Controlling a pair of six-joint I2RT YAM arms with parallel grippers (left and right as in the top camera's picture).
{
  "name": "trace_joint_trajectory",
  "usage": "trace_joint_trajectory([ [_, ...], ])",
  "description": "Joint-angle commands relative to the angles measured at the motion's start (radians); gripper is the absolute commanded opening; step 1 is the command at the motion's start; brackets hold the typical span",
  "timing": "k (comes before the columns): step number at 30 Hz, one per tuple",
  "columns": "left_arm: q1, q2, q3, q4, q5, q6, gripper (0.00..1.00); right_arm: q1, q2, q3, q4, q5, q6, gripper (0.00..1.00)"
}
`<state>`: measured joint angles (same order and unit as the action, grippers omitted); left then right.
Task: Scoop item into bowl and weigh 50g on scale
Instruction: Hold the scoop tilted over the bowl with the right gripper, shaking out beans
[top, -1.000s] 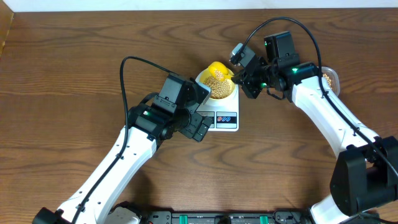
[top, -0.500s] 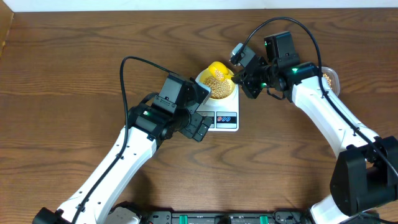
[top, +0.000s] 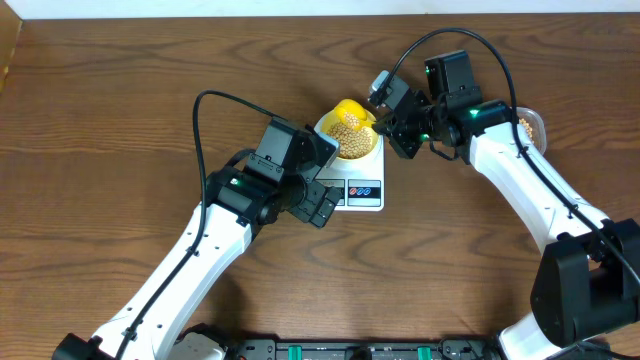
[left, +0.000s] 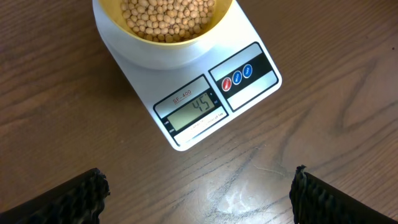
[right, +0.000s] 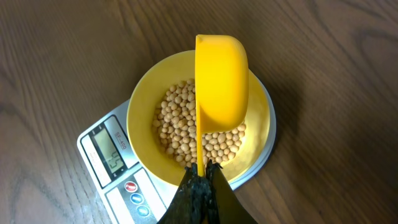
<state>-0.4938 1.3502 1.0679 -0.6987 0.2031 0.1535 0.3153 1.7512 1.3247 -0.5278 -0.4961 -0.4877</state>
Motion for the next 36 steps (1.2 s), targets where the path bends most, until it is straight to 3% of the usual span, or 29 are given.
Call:
trace_joint_trajectory([
  [1, 0.0, 0.002, -0.013, 0.0, -0.01, -0.006, 0.96, 0.005, -0.026, 0.001, 0.001, 0.0, -0.019, 0.01],
  [36, 0.0, 0.002, -0.013, 0.0, -0.01, -0.006, 0.96, 0.01, -0.028, 0.001, -0.021, 0.019, -0.006, 0.01],
])
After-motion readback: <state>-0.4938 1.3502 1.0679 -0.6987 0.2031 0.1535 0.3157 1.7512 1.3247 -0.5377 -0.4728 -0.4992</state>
